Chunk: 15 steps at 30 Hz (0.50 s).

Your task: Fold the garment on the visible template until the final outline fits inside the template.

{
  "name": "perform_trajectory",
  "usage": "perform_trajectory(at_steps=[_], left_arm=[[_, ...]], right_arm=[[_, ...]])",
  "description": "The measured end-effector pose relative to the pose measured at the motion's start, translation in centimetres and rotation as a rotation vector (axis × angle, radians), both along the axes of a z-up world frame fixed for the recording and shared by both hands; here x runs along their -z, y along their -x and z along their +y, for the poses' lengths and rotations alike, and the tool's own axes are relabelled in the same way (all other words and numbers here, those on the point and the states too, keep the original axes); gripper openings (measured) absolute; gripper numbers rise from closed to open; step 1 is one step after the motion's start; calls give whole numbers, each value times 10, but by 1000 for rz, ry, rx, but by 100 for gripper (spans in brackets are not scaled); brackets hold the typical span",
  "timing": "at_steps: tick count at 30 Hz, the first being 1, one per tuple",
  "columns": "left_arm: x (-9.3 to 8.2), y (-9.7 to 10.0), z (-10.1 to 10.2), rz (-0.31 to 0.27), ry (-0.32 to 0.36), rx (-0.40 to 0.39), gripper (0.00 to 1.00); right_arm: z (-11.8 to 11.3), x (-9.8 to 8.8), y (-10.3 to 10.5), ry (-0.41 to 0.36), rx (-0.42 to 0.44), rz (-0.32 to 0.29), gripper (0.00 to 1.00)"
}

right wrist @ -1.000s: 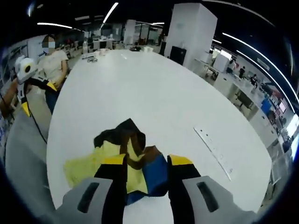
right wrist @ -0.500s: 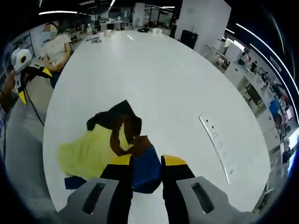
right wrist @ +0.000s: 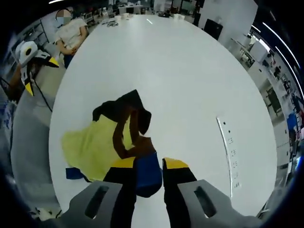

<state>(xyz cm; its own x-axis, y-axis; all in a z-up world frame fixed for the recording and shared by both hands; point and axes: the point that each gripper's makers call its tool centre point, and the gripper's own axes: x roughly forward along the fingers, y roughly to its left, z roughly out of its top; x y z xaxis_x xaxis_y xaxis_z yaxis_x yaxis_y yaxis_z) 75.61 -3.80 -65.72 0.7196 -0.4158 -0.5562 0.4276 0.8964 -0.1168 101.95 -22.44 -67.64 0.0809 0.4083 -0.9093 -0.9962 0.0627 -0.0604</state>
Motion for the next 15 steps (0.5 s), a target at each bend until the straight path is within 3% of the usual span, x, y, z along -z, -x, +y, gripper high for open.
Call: perform_trajectory(at_steps=[4, 7, 10, 15], left_arm=[[1, -1, -1, 3, -2, 4, 69], [5, -1, -3, 18, -6, 12, 69], [6, -2, -2, 26, -9, 12, 68], [7, -3, 1, 32, -13, 0, 68]], right_arm=[[1, -2, 5, 14, -39, 94, 19], [3, -2, -18, 31, -68, 110, 18], [2, 0, -21, 47, -75, 122, 18], [9, 4, -7, 50, -111, 208, 18]])
